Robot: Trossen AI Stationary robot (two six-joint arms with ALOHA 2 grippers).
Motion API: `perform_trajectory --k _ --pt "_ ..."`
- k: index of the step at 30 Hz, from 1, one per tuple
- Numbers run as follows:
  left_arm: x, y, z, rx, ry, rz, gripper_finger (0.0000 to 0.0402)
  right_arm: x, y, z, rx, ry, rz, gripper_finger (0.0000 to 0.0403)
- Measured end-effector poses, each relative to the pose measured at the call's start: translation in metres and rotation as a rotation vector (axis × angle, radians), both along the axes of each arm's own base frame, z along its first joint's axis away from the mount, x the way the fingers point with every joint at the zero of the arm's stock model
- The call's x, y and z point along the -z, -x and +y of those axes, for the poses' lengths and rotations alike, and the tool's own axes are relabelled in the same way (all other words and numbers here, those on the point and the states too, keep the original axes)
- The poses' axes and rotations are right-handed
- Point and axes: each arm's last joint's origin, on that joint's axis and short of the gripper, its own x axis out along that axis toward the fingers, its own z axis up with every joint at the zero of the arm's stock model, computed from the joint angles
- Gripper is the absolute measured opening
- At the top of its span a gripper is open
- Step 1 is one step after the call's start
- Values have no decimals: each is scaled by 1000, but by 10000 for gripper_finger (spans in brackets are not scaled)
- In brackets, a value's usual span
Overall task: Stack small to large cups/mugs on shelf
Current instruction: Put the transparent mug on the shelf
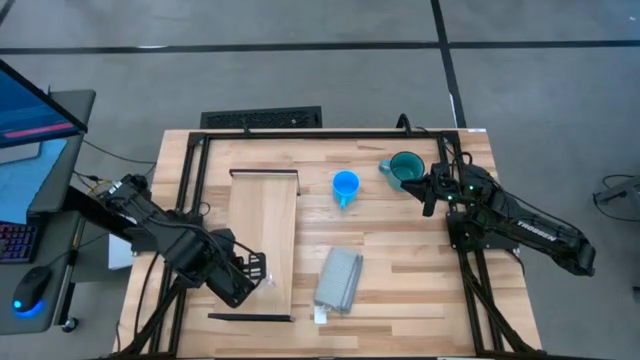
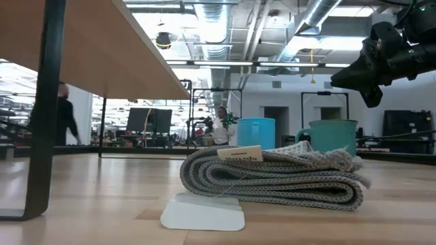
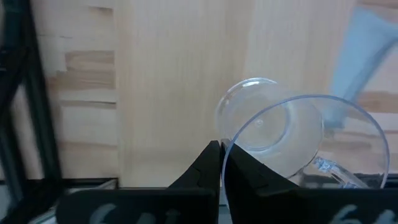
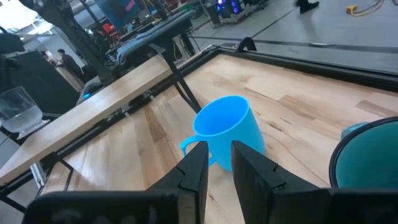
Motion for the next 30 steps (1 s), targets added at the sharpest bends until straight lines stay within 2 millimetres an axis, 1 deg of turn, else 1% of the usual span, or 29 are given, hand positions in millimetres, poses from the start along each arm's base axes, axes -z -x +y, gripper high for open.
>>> perform_trajectory --k 5,10,15,22,30 --pt "13 -6 -4 -1 5 70 0 0 0 0 0 0 0 93" --pt "16 -9 -6 -6 -11 69 0 0 0 0 0 0 -1 93" --pt "20 -13 -3 -25 -19 86 0 -1 0 0 0 4 -6 93" --pt "20 -13 -5 -19 -22 87 0 -1 0 0 -7 42 2 93" --pt "18 -14 -4 -9 -20 76 0 -1 0 0 -7 47 -3 93"
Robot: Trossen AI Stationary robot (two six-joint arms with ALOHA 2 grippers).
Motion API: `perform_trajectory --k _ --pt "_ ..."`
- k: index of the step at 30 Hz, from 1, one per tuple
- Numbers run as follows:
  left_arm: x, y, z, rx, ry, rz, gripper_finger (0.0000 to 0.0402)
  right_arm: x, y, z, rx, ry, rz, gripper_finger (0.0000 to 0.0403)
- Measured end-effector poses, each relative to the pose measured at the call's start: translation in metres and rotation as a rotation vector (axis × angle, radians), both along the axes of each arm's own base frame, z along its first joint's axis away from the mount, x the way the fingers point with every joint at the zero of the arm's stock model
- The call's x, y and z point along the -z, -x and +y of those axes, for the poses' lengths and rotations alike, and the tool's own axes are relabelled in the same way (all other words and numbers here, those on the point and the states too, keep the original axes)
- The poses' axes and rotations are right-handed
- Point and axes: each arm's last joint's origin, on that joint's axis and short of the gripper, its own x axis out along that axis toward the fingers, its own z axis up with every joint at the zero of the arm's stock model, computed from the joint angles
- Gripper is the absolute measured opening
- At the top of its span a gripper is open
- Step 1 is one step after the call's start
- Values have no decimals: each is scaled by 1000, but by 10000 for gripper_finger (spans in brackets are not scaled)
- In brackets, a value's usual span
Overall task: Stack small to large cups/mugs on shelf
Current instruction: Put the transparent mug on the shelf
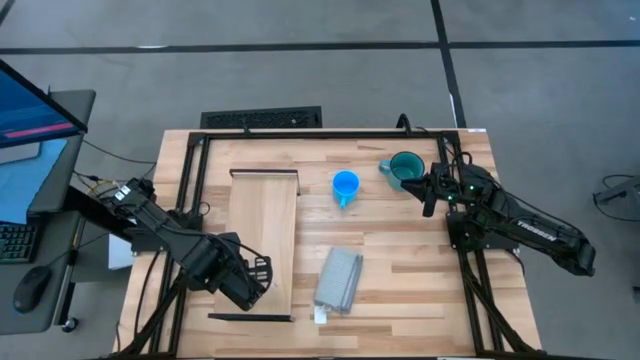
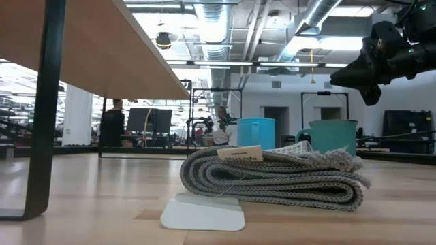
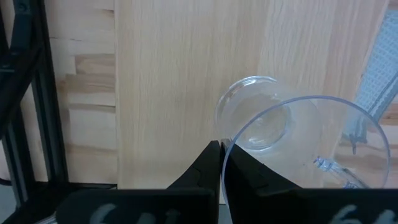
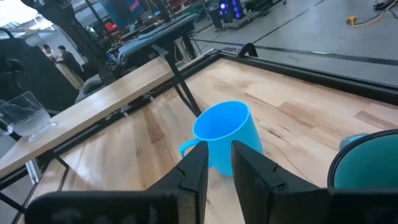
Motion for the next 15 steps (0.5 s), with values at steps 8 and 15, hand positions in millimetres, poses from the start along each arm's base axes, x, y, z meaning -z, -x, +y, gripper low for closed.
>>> perform_trajectory --k 8,15 --pt "0 0 0 11 -7 -3 11 0 0 0 0 0 0 93" --pt "0 -1 1 18 -8 -3 37 0 0 0 0 0 0 93"
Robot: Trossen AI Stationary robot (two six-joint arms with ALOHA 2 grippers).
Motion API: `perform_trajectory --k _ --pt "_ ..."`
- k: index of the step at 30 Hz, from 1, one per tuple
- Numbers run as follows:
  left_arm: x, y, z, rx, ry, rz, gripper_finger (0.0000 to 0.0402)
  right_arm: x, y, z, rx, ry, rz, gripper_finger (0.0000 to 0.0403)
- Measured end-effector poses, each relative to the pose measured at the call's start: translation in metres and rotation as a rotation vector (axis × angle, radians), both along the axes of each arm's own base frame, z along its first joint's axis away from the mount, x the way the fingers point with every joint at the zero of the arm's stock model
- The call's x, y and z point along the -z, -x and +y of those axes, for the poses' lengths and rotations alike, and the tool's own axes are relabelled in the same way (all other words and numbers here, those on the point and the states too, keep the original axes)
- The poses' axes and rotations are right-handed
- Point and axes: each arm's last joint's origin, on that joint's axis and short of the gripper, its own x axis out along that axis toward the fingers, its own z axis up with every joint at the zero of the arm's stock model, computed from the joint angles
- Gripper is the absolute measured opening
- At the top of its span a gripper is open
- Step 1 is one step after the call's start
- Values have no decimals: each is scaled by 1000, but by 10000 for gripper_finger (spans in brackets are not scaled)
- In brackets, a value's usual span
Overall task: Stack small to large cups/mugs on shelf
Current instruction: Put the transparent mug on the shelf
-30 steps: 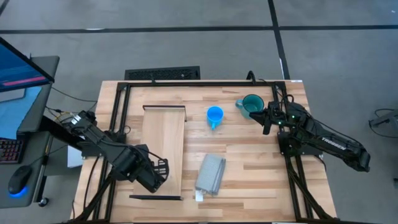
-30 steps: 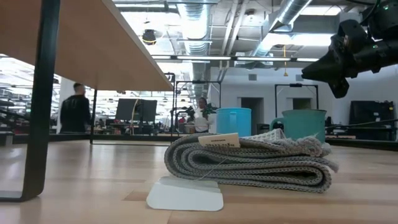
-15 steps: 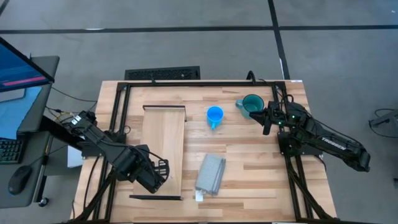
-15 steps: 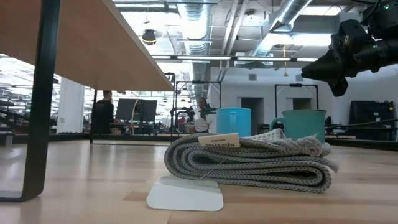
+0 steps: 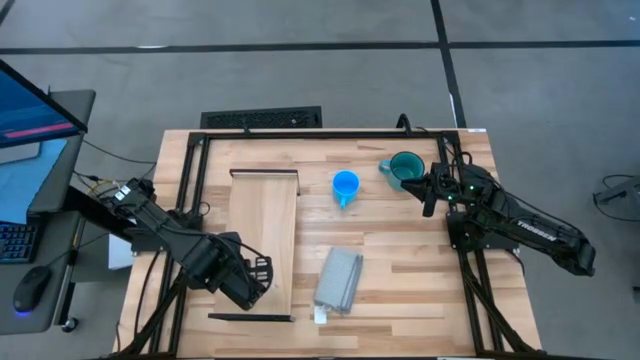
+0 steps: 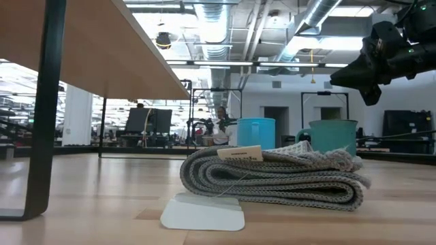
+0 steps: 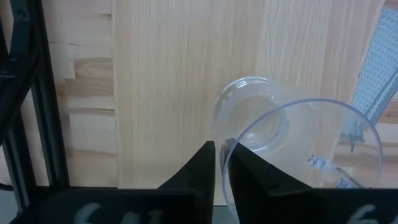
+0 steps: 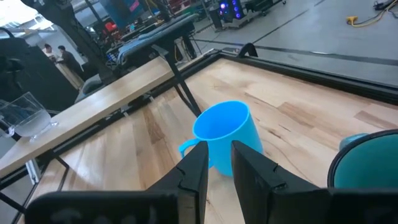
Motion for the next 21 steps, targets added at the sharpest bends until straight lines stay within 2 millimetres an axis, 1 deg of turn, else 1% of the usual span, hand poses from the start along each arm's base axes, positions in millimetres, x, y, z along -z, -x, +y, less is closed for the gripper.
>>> perform_trajectory --k 8,11,15,21 --pt "0 -2 2 -1 11 8 94 0 0 0 0 0 0 93" --pt "0 -1 2 0 14 10 110 0 0 0 0 0 0 93" --pt "0 -1 2 -1 31 22 121 0 0 0 0 0 0 93" --pt "0 -2 1 1 61 22 121 0 0 0 0 0 0 93"
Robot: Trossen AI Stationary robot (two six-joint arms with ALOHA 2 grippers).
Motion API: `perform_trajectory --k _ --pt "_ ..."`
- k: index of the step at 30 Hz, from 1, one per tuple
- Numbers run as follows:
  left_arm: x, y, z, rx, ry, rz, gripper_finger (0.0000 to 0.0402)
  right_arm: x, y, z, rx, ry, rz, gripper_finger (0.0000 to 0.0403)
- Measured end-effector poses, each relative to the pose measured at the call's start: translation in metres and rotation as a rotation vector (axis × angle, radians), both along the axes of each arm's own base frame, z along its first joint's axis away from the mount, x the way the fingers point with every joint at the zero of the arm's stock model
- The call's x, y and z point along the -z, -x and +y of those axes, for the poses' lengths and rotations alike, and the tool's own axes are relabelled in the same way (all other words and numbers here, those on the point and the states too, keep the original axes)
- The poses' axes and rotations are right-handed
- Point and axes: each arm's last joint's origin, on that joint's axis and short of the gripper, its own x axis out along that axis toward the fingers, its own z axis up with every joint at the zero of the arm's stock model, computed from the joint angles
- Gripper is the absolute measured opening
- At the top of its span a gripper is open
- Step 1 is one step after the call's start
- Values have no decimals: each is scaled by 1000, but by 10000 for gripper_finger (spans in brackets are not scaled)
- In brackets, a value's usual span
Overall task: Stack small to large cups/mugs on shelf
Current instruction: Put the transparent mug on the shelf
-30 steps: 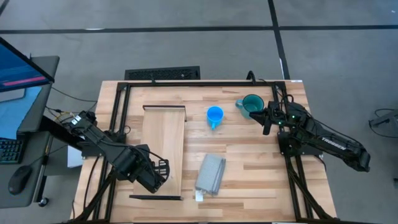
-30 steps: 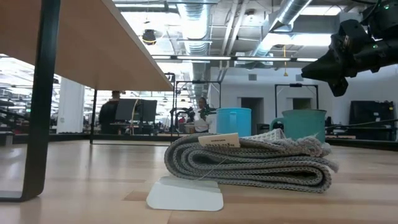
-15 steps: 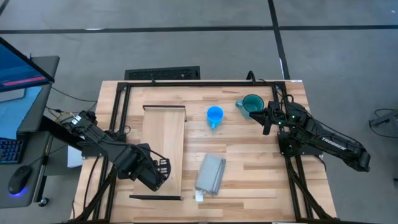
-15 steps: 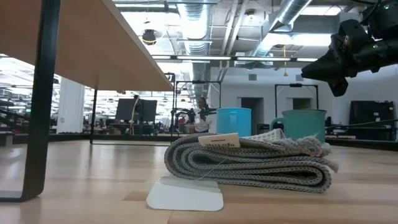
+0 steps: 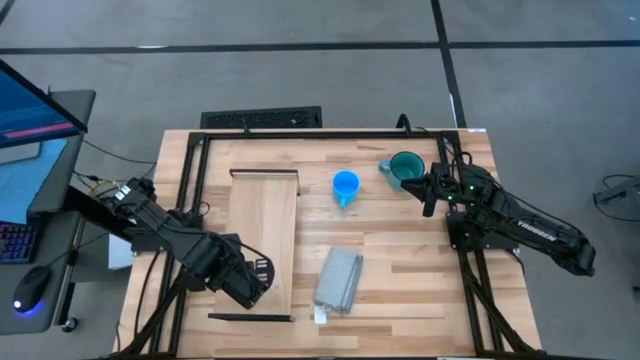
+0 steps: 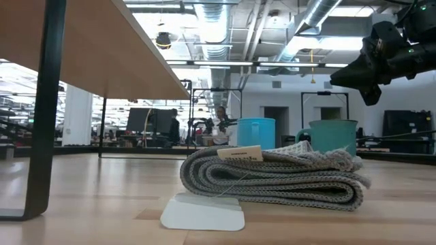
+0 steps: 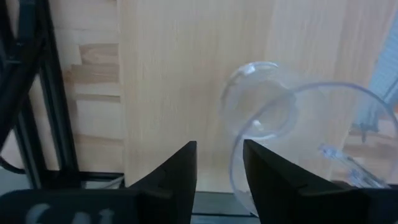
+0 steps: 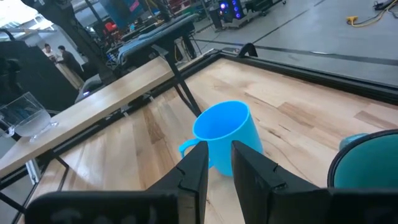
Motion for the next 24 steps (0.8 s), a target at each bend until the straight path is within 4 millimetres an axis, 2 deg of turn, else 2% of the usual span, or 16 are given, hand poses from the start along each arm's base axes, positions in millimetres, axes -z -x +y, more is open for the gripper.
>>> perform_trajectory --k 24 --pt "-1 -3 -4 -10 77 -16 121 0 0 0 -1 6 2 93"
